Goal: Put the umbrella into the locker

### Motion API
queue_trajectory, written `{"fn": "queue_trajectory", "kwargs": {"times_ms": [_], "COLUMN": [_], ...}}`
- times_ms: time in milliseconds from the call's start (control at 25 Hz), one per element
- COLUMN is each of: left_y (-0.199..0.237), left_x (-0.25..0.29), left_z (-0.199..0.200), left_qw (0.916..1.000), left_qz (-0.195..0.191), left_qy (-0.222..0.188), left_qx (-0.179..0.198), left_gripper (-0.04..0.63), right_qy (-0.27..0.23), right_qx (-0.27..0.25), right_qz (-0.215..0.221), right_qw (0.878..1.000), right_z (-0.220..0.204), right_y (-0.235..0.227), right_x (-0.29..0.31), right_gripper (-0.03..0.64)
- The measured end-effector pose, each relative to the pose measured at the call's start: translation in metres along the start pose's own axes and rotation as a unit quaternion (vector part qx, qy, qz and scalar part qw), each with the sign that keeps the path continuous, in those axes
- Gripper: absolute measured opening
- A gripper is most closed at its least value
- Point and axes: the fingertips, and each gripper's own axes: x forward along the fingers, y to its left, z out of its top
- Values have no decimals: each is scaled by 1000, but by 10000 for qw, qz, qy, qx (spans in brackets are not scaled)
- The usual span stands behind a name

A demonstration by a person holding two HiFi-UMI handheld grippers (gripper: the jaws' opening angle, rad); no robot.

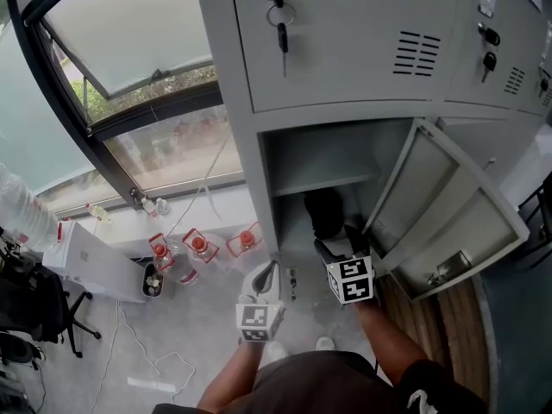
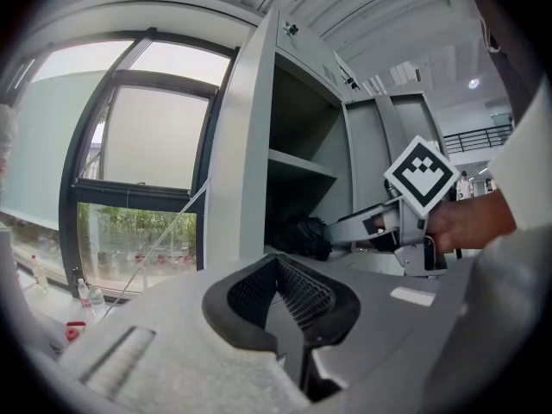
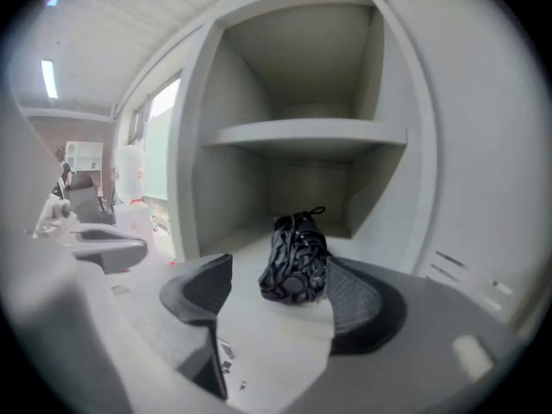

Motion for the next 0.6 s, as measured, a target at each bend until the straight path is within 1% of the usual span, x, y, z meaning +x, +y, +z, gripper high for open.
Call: {"fn": "queue_trajectory", "kwargs": {"times_ms": [160, 280, 360, 480, 600], "left_y": [-8, -12, -15, -18, -19], "left_x": [3, 5, 7, 7, 6], "left_z": [5, 8, 9, 10, 12], "left_qw": [10000, 9999, 9999, 9998, 9998], "left_qz": [-72, -105, -120, -136, -124], "left_qy": [-43, -48, -43, -47, -61], "left_qx": [14, 69, 87, 113, 127], "left_gripper": [5, 5, 5, 5, 5], "right_qy": [-214, -433, -607, -766, -817], "right_qx": [-34, -321, -451, -386, -344], "right_qz": [73, -31, -141, -191, -183], "right_qw": [9997, 9985, 9970, 9961, 9959], "right_z": [6, 13, 15, 16, 15], "right_y": [8, 12, 12, 10, 8], "right_x": [-25, -39, -46, -53, -57], "right_gripper": [330, 327, 298, 235, 175]}}
